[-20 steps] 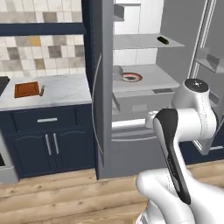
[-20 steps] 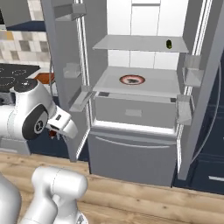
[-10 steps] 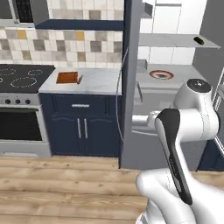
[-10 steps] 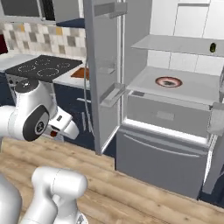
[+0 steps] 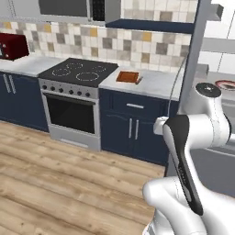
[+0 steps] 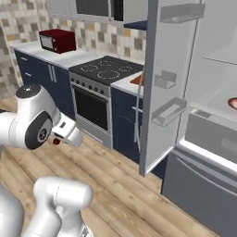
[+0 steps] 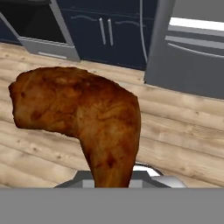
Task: Retrieve the chicken drumstick from the fridge and place it on the cutting board.
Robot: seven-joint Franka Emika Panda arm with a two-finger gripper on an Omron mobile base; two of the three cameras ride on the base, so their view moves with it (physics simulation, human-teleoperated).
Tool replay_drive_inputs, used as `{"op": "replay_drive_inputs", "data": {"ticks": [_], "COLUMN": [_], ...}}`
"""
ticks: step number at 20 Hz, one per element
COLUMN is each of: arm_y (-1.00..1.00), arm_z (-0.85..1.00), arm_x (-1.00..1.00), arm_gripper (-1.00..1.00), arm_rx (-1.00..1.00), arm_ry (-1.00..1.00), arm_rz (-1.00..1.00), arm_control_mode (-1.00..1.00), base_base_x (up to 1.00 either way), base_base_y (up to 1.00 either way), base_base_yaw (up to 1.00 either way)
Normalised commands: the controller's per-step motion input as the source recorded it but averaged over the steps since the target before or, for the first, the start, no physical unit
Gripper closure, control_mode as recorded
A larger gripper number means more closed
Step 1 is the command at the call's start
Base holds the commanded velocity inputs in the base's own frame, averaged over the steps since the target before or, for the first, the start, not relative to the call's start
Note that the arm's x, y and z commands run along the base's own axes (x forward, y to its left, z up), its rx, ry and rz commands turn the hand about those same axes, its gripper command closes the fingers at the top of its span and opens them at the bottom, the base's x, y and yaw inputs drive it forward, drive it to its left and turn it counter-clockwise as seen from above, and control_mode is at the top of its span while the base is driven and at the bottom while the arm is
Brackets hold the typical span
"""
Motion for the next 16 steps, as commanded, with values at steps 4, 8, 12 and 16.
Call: {"op": "replay_drive_inputs", "data": {"ticks": [4, 8, 12, 16], "arm_y": [0.00, 0.00, 0.00, 0.00], "arm_z": [0.00, 0.00, 0.00, 0.00], "arm_x": [0.00, 0.00, 0.00, 0.00], "arm_gripper": [1.00, 1.00, 1.00, 1.00], "arm_rx": [0.00, 0.00, 0.00, 0.00], "arm_ry": [0.00, 0.00, 0.00, 0.00], "arm_rz": [0.00, 0.00, 0.00, 0.00], "arm_control_mode": [1.00, 1.00, 1.00, 1.00], "base_base_x": [0.37, 0.72, 0.99, 0.95], "base_base_y": [0.24, 0.39, 0.31, 0.19], "base_base_yaw": [0.02, -0.02, -0.03, -0.01]}}
